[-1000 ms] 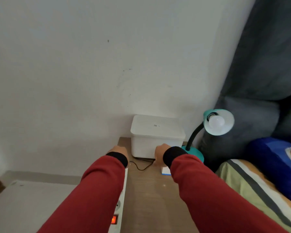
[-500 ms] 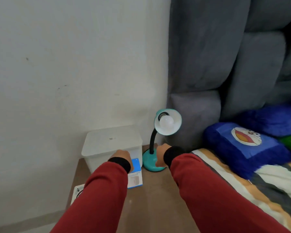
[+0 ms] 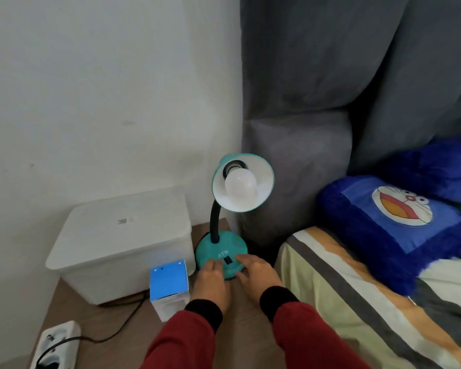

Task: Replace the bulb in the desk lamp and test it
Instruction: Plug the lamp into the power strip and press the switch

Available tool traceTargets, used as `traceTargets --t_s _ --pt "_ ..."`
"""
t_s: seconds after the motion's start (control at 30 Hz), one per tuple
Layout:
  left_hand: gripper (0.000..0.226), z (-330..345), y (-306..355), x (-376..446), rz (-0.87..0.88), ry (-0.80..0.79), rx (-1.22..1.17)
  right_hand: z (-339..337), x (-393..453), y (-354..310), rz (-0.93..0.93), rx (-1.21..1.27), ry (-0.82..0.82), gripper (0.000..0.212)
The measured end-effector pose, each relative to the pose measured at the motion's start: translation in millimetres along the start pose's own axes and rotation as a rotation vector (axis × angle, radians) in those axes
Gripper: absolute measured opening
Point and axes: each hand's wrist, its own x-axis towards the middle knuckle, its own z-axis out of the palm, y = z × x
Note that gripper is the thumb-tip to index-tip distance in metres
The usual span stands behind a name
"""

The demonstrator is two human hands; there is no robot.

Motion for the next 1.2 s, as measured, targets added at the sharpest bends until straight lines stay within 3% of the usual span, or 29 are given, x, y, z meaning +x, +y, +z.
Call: traceTargets --t_s 0.37,0.53,0.73,1.1,1.2 --pt "0.053 46 -25 18 0.046 0.174 -0.026 53 16 30 -0.205 -0.079 0.32 0.056" --pt "0.045 48 -27 26 0.045 0.2 -0.211 52 15 29 -0.209 -0.023 0.355 0.052" --pt "0.042 49 -29 26 0.004 0.299 -0.248 50 20 31 -0.2 0.01 0.344 0.045" --pt "0.037 45 -22 27 -0.118 0.197 -0.302 51 28 28 -0.157 -0.009 0.35 0.036" --pt "0.036 43 -21 27 -0.16 0.177 -0.265 46 24 22 -0.144 -0.052 0.257 0.041"
